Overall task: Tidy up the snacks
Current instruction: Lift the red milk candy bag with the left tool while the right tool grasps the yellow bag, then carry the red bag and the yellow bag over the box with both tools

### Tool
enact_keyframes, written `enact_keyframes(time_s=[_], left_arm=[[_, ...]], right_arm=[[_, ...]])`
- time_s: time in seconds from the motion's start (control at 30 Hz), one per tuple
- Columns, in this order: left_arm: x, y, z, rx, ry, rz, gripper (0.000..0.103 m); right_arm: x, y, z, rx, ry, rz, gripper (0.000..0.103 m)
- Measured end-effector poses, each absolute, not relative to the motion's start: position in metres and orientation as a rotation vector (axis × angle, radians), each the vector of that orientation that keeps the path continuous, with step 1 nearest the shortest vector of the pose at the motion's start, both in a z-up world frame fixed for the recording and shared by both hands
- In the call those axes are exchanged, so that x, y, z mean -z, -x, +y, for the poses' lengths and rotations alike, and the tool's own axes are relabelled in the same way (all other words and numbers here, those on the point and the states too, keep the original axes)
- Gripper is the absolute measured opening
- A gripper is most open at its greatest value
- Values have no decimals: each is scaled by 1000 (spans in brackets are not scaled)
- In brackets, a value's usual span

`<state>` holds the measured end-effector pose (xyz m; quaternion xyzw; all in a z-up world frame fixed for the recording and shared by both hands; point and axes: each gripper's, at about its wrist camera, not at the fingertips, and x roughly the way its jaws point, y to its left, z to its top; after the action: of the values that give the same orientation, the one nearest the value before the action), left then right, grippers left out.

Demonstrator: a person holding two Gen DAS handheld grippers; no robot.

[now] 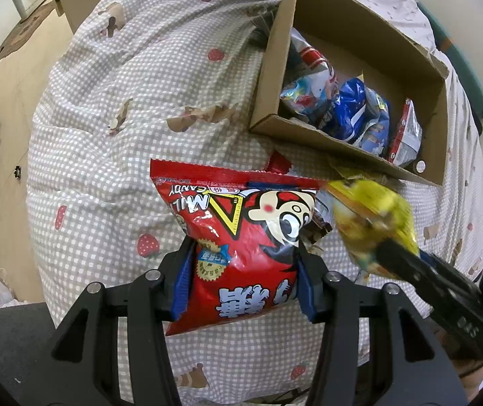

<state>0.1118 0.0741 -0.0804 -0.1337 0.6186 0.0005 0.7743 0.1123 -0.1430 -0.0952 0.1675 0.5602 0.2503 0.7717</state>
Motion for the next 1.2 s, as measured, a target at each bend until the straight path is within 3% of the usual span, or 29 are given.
enact_keyframes(time_s=[0.33, 0.53, 1.2], left_arm=[[74, -102, 74, -10, 270, 1315, 47], [54, -103, 71, -1, 252, 1246, 47], [-15, -200, 16, 85, 74, 1033, 47]], right_arm=[[76, -90, -178, -589, -494, 1161, 34], [36, -88, -198, -620, -498, 1041, 34], [1, -177, -232, -510, -409, 842, 34]])
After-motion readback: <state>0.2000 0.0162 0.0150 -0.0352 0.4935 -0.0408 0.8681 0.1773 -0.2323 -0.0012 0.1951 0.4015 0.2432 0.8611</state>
